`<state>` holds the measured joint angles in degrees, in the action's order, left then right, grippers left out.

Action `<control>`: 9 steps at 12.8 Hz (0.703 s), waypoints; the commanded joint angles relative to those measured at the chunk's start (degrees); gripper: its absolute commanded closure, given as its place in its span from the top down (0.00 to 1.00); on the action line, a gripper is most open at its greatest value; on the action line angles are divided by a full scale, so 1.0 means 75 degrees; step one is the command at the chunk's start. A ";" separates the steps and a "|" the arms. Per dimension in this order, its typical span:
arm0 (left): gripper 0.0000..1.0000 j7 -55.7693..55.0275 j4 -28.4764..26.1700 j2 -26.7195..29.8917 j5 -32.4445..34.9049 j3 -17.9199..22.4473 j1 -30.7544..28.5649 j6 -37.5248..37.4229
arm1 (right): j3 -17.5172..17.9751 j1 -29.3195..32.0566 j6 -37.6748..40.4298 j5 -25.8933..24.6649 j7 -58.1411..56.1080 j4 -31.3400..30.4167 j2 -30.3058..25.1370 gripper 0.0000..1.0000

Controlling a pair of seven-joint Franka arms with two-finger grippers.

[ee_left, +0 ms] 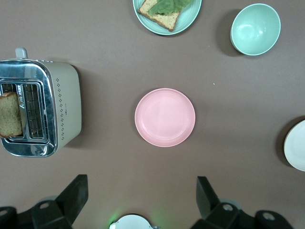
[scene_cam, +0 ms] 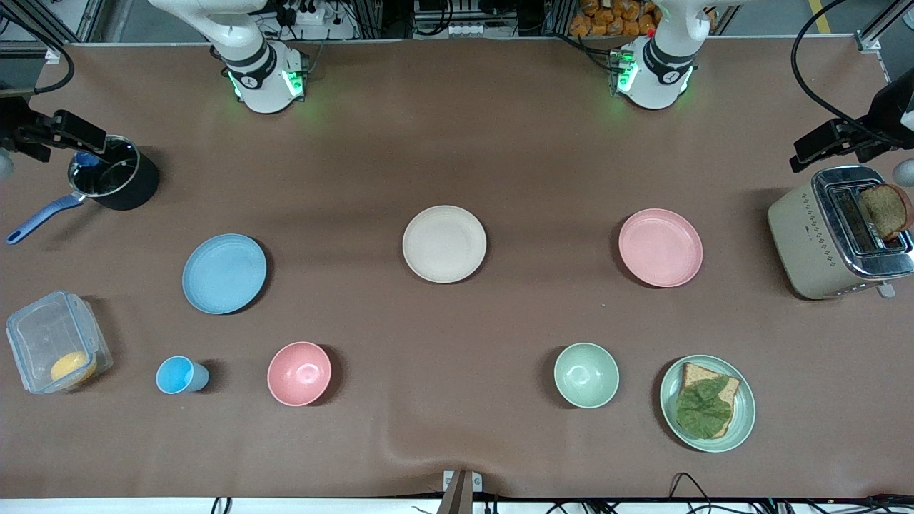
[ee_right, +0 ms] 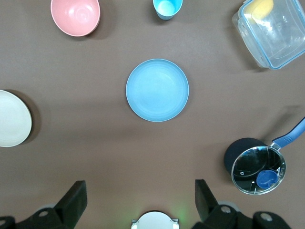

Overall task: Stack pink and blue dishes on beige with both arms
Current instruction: 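Reach the left gripper toward the rim of the pink plate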

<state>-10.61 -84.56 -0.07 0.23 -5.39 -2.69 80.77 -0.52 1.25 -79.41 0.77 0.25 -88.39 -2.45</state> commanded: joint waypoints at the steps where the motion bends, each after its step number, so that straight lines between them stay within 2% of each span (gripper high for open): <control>1: 1.00 0.0125 0.0094 0.0195 -0.0043 0.0051 0.0066 -0.0233 | 0.0022 0.0033 0.0054 0.0002 -0.0021 0.0020 -0.0036 1.00; 4: 1.00 0.0183 0.0083 0.0150 0.0016 0.0157 -0.0004 -0.0234 | 0.0011 0.0045 0.0054 0.0002 -0.0021 0.0020 -0.0013 1.00; 5: 1.00 0.0161 -0.0138 0.0115 0.0016 0.0145 -0.0039 -0.0234 | 0.0011 0.0045 0.0042 0.0002 -0.0021 0.0009 0.0011 1.00; 6: 1.00 0.0149 -0.0511 -0.0013 0.0027 0.0133 -0.0075 -0.0060 | 0.0011 0.0056 0.0042 0.0002 -0.0021 -0.0015 0.0022 1.00; 7: 1.00 0.0149 -0.1118 -0.0084 0.0027 0.0133 -0.0063 0.0568 | -0.0001 0.0080 0.0042 0.0002 -0.0021 -0.0038 0.0034 1.00; 9: 1.00 0.0149 -0.2850 0.0032 0.0051 0.0086 -0.0075 0.2300 | -0.0001 0.0126 0.0053 0.0002 -0.0033 -0.0062 0.0104 1.00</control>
<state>-10.60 -94.93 -1.10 0.25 -4.53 -3.08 88.83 -0.79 1.27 -79.41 0.77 0.25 -88.70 -2.07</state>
